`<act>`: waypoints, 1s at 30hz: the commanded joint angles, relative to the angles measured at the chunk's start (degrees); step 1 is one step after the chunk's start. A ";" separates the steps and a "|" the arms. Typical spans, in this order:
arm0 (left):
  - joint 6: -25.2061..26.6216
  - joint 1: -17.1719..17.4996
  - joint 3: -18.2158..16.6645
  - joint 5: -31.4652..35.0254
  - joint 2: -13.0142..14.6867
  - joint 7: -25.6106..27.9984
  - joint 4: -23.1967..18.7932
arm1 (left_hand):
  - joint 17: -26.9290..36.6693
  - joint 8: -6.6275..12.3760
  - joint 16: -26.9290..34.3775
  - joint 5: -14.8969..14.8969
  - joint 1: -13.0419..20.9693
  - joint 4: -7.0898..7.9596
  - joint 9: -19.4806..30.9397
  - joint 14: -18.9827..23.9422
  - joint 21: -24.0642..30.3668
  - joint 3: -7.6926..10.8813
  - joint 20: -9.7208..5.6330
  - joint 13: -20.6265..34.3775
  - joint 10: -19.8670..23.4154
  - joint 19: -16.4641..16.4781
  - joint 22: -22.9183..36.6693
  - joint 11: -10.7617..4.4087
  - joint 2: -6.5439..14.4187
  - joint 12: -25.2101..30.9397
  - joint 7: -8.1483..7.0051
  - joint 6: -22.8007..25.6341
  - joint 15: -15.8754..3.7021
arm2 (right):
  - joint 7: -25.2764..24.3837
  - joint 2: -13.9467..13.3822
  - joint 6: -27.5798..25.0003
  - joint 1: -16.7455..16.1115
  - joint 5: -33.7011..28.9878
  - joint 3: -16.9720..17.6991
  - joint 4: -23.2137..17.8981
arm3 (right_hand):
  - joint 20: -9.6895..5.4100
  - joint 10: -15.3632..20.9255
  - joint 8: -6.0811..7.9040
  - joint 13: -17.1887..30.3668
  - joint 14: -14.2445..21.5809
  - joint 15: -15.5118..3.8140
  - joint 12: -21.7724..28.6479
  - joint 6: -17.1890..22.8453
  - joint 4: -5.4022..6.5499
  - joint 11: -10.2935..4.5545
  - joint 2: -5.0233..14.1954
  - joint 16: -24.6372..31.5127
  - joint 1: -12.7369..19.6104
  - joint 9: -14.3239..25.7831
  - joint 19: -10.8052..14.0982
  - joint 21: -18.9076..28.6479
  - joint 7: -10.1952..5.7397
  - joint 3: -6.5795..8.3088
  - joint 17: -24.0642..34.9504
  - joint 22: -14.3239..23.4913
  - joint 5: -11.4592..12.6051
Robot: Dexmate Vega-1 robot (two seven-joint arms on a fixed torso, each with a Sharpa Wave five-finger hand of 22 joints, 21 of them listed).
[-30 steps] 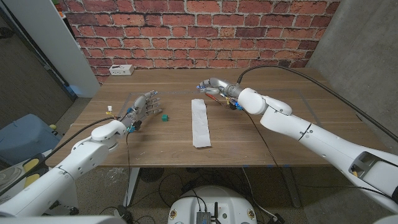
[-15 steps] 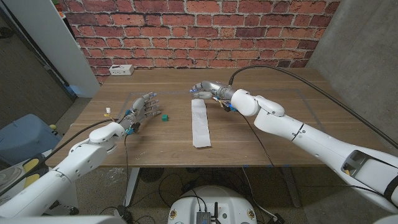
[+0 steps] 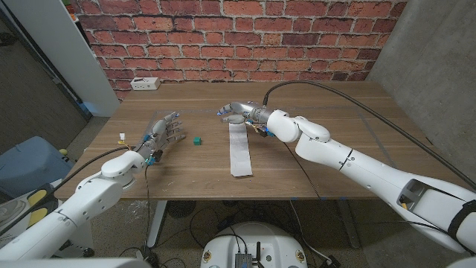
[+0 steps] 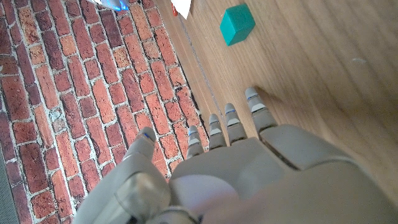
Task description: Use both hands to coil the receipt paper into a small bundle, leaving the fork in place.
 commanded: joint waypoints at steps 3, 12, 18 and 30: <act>-1.55 3.32 -2.28 0.60 0.16 1.80 -0.81 | 0.31 -0.25 -0.21 0.03 -0.58 0.21 0.02 -0.16 -0.27 0.05 -0.13 0.04 -0.21 -0.30 0.16 -0.12 0.17 -0.35 -0.21 -0.59 0.20 | 1.48 3.25 0.36 0.42 -1.82 -2.04 2.51 | -0.20 0.12 -0.09 -0.05 0.03 -1.67 -0.22 0.25 -0.62 -0.41 -0.21 0.33 1.16 0.05 0.39 0.35 -0.31 0.14 0.04 0.35 -0.16; -1.50 3.89 -2.79 0.11 0.45 0.49 -0.15 | 0.30 -0.35 -0.20 0.05 -0.66 0.22 0.02 -0.08 -0.25 0.09 -0.14 0.01 -0.21 -0.34 0.16 -0.49 0.19 -0.44 -0.35 -0.68 0.13 | 1.53 4.61 -0.66 0.22 -2.53 -3.19 3.27 | -0.24 0.03 -0.25 -0.08 -0.08 -1.75 -0.43 0.30 -0.77 -0.59 -0.34 0.24 1.91 0.06 0.43 0.33 -0.38 0.17 -0.12 0.36 -0.31; -1.56 4.14 -3.14 -0.04 0.71 -0.20 0.14 | 0.30 -0.37 -0.19 0.05 -0.70 0.22 0.03 -0.01 -0.23 0.11 -0.15 0.00 0.02 -0.31 0.16 -0.13 0.19 -0.39 -0.39 -0.67 0.15 | 1.15 5.70 -1.34 0.33 -3.16 -4.04 4.20 | -0.40 -0.07 -0.39 -0.11 -0.18 -2.12 -0.63 0.32 -1.09 -0.85 -0.76 0.10 2.70 0.06 0.47 0.31 -0.54 0.16 -0.34 0.36 -0.50; -1.97 3.58 -3.07 -0.21 0.65 -1.86 1.50 | 0.30 -0.43 -0.16 0.07 -0.82 0.24 0.03 0.19 -0.17 0.12 -0.14 -0.03 0.05 -0.26 0.17 -0.19 0.17 -0.48 -0.42 -0.72 0.14 | 1.53 8.04 -1.62 1.88 -3.81 -6.08 7.09 | -0.76 -0.58 -1.03 -0.16 0.05 -2.69 -1.14 -0.72 -1.42 -1.48 -0.76 0.03 4.90 0.07 0.70 0.33 -1.14 0.47 -0.70 0.37 -0.73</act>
